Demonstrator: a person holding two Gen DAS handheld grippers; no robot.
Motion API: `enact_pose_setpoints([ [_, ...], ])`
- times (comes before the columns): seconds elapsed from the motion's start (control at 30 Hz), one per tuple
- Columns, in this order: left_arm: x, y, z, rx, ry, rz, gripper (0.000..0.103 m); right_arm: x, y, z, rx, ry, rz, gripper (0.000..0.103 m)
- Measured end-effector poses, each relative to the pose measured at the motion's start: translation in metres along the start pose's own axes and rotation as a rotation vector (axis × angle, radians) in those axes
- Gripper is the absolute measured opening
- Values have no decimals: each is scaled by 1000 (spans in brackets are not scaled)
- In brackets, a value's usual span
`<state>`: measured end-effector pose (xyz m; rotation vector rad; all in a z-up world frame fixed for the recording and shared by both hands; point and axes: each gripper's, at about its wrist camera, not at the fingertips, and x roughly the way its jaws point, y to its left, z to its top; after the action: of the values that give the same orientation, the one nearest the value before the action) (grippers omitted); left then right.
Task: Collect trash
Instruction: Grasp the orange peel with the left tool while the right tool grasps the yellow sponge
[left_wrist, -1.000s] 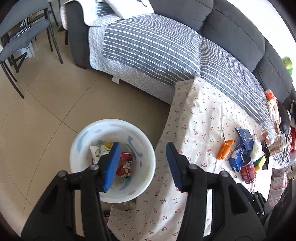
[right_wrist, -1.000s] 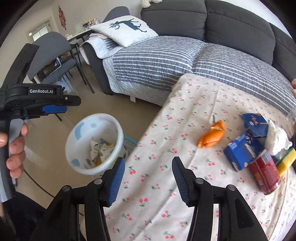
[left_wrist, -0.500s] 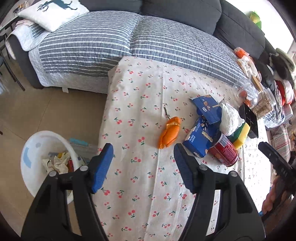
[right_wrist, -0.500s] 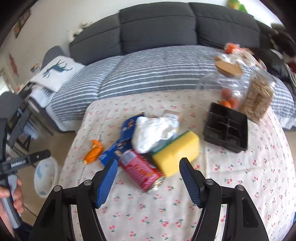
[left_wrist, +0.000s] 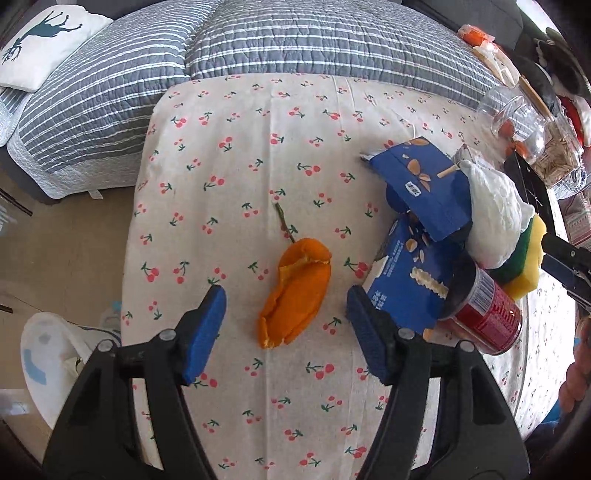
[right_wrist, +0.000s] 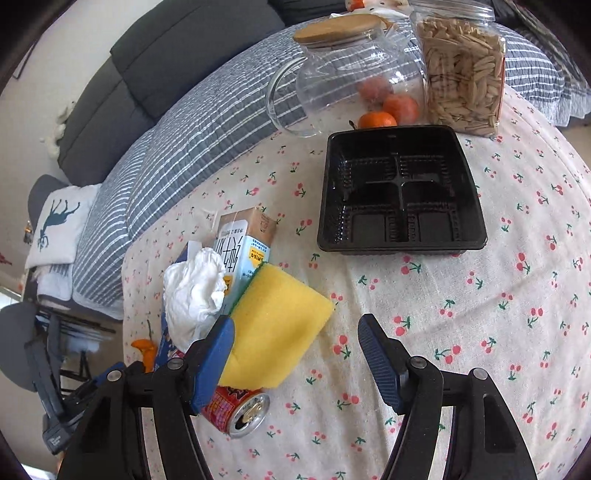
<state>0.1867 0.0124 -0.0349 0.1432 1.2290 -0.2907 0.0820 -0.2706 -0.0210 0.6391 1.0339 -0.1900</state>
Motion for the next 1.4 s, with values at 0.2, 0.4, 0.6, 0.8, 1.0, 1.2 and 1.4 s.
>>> enact_pose_setpoints([
  [0.2, 7, -3, -4, 24, -1, 7, 67, 19, -2, 9, 50, 43, 71, 71],
  [0.4, 19, -7, -7, 43, 26, 5, 36, 30, 3, 4, 48, 66, 70, 69],
  [0.6, 10, -4, -7, 26, 0, -20, 22, 19, 9, 0, 14, 41, 74, 39],
  [0.8, -6, 3, -6, -7, -35, -46, 20, -2, 17, -3, -32, -27, 40, 28],
  [1.0, -23, 8, -8, -26, -61, -75, 20, -16, 17, -3, -45, -60, 58, 26],
  [1.2, -43, 20, -16, -48, -91, -83, 20, -33, 29, -5, -112, -130, 44, 25],
  [1.4, -54, 50, -28, -95, -103, -85, 20, -43, 44, -16, -189, -172, 44, 25],
])
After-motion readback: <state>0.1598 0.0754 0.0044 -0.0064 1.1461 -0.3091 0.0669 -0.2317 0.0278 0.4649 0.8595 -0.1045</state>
